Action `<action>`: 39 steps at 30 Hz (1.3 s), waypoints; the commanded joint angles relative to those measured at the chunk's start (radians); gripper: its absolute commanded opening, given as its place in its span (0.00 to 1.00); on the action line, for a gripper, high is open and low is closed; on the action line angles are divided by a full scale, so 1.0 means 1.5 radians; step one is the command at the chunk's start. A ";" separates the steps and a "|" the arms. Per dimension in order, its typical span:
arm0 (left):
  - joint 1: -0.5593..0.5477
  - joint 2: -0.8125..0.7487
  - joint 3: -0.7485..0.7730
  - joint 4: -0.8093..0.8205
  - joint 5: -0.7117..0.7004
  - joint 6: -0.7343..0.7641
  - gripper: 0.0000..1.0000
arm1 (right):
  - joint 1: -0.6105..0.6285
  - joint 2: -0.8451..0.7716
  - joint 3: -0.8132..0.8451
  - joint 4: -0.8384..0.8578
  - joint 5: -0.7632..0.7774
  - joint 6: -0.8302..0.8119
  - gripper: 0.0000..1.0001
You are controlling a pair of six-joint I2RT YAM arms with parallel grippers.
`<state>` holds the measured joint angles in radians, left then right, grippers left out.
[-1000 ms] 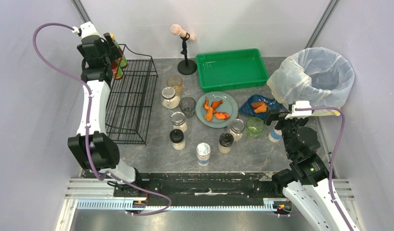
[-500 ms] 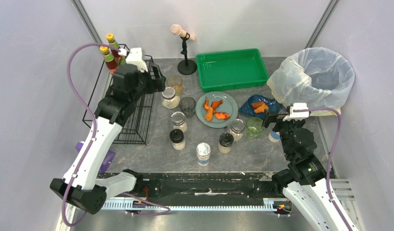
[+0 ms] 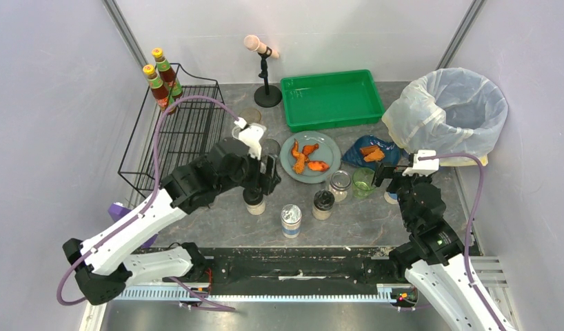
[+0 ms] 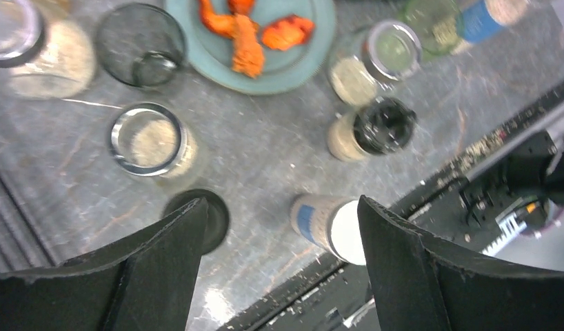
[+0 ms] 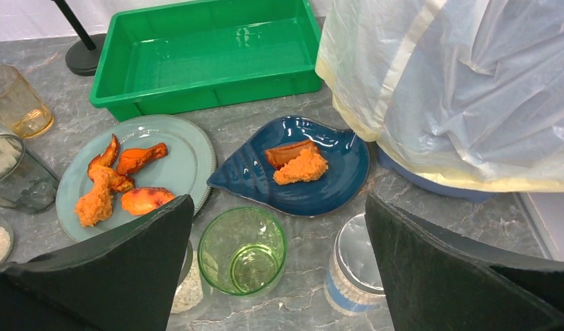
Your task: Clear the kitchen counter
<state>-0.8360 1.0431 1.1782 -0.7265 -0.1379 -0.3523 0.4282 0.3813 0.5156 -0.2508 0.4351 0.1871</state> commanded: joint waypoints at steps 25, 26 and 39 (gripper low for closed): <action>-0.288 0.216 -0.040 0.022 -0.144 -0.122 0.86 | 0.003 0.047 0.024 -0.040 0.007 0.052 0.98; -0.289 0.224 -0.040 0.023 -0.158 -0.127 0.86 | 0.002 0.045 0.023 -0.040 0.003 0.047 0.98; -0.288 0.253 0.014 -0.015 -0.157 -0.164 0.47 | 0.002 0.022 0.026 -0.038 0.004 0.006 0.98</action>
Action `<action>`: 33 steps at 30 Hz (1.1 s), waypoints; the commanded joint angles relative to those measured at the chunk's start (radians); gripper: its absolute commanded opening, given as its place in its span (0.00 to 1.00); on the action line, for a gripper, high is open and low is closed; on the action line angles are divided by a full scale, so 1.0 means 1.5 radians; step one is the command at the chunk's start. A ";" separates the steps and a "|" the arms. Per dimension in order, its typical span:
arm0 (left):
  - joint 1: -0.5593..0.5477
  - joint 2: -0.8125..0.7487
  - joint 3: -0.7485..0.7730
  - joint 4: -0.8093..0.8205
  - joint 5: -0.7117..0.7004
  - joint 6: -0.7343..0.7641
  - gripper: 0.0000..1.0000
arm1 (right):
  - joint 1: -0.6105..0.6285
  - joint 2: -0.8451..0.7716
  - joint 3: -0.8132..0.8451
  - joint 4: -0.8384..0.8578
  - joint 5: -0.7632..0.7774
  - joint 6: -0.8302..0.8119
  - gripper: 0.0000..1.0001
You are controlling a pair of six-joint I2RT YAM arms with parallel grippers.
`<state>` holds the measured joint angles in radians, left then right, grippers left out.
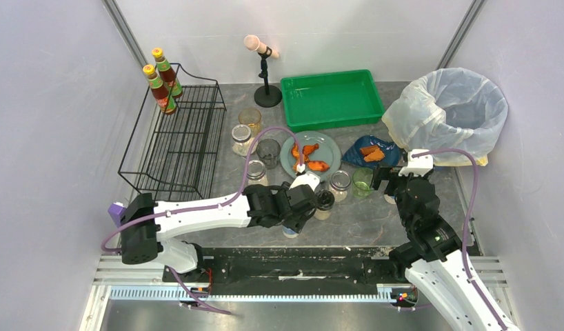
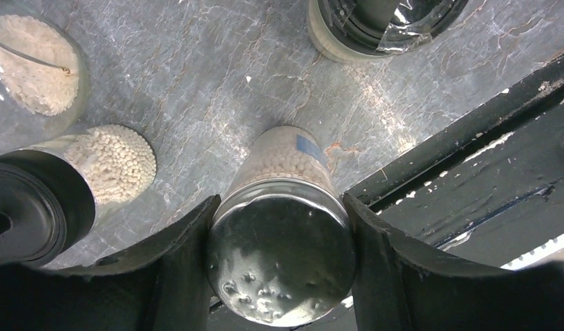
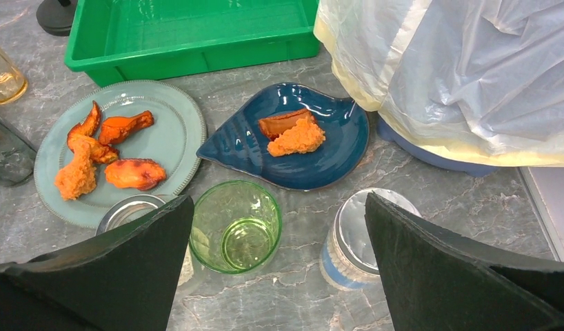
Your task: Clear the kitchen counter
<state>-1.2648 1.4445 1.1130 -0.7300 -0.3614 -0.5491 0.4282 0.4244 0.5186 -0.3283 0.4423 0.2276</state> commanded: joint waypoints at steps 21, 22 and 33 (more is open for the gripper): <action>0.326 -0.013 0.609 -0.313 0.035 0.138 0.35 | 0.002 -0.027 0.067 0.004 -0.040 -0.066 0.98; 0.355 -0.013 0.623 -0.324 0.030 0.147 0.35 | 0.003 -0.027 0.067 0.005 -0.040 -0.071 0.98; 0.707 -0.020 0.680 -0.363 0.013 0.177 0.35 | 0.002 -0.018 0.071 0.018 -0.077 -0.097 0.98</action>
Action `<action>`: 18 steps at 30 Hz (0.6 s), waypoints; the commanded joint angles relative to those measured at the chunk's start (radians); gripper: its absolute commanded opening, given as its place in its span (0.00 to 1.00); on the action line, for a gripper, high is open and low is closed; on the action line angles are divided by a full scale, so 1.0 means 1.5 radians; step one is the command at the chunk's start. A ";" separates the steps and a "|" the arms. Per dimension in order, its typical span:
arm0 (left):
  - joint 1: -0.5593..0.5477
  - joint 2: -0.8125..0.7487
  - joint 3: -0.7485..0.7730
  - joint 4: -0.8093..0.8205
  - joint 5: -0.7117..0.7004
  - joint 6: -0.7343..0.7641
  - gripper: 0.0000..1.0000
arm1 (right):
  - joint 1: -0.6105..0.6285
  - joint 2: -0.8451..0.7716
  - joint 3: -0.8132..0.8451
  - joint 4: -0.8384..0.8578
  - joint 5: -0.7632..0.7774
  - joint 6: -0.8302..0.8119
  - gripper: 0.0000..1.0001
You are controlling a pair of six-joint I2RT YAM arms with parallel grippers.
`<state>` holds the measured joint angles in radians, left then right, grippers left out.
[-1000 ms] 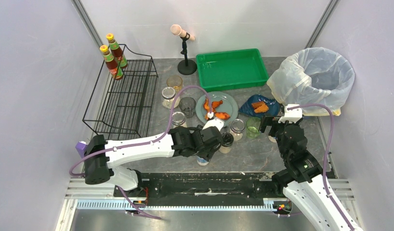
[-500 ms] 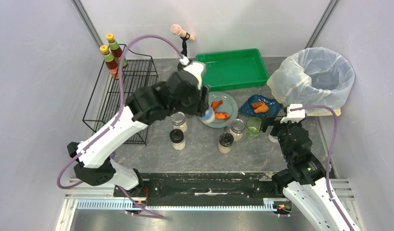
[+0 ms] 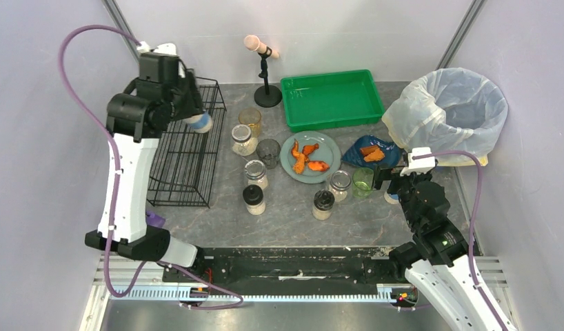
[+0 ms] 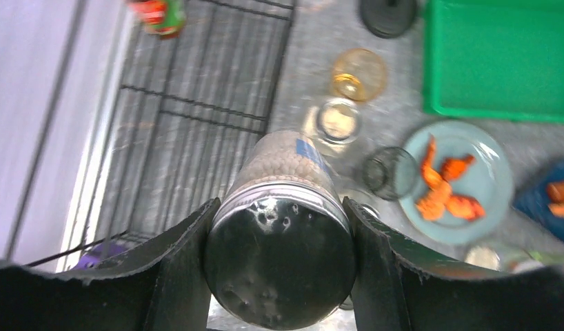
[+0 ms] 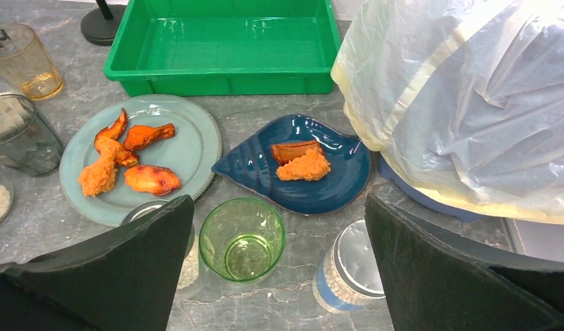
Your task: Clear the kitchen counter
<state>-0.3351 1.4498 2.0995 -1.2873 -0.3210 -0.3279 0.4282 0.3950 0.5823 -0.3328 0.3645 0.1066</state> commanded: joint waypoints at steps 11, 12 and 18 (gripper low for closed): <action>0.305 -0.016 0.031 0.099 -0.079 0.003 0.35 | 0.065 -0.003 0.019 0.042 0.001 -0.050 0.98; 0.319 -0.007 0.031 0.100 -0.072 -0.001 0.35 | 0.073 -0.004 0.017 0.044 0.005 -0.056 0.98; 0.349 0.032 0.001 0.099 -0.053 -0.013 0.35 | 0.082 -0.016 -0.005 0.065 0.031 -0.079 0.98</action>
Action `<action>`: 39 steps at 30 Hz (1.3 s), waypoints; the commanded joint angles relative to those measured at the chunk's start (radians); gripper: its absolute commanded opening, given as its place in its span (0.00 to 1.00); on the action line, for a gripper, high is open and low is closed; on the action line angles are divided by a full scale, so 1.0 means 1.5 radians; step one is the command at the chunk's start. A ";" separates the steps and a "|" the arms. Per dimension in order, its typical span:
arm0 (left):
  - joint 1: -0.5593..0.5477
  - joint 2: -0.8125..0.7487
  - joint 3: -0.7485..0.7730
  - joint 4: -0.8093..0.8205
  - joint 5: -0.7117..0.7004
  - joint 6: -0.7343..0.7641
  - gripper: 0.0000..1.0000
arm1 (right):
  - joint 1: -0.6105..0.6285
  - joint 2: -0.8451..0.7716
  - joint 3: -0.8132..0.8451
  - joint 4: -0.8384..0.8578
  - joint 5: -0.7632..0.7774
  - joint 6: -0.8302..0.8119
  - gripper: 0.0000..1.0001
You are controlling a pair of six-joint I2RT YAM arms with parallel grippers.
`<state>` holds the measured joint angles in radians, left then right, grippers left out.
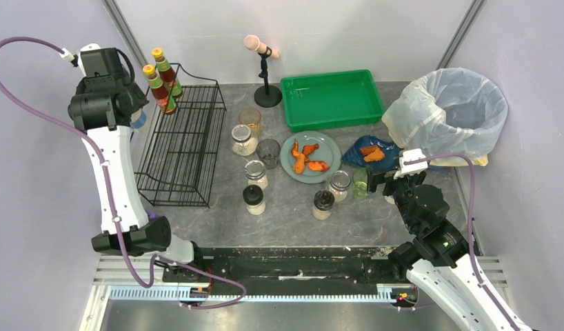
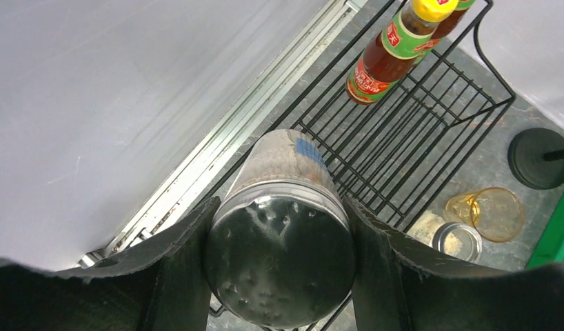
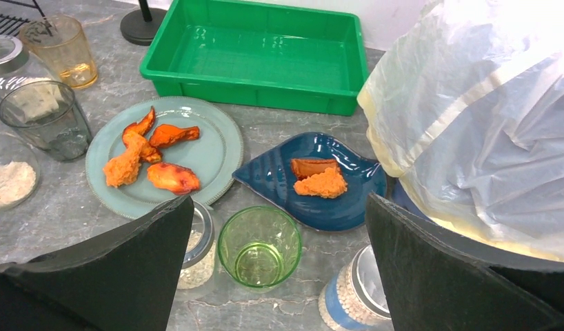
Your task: Clear the kitchen counter
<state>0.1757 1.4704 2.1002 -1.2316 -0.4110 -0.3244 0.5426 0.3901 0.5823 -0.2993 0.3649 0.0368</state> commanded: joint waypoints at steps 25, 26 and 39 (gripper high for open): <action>0.047 0.119 -0.154 0.144 0.056 -0.038 0.50 | 0.032 -0.045 -0.048 0.058 0.064 -0.085 0.98; 0.047 0.121 -0.157 0.147 0.052 -0.039 0.52 | 0.032 -0.045 -0.048 0.058 0.064 -0.085 0.98; 0.048 0.072 -0.173 0.119 0.065 -0.034 0.85 | 0.032 -0.048 -0.036 0.051 0.067 -0.086 0.98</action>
<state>0.2409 1.6615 1.8420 -1.0599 -0.3313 -0.3546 0.5854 0.3279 0.5110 -0.2485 0.4477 -0.0788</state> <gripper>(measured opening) 0.833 0.979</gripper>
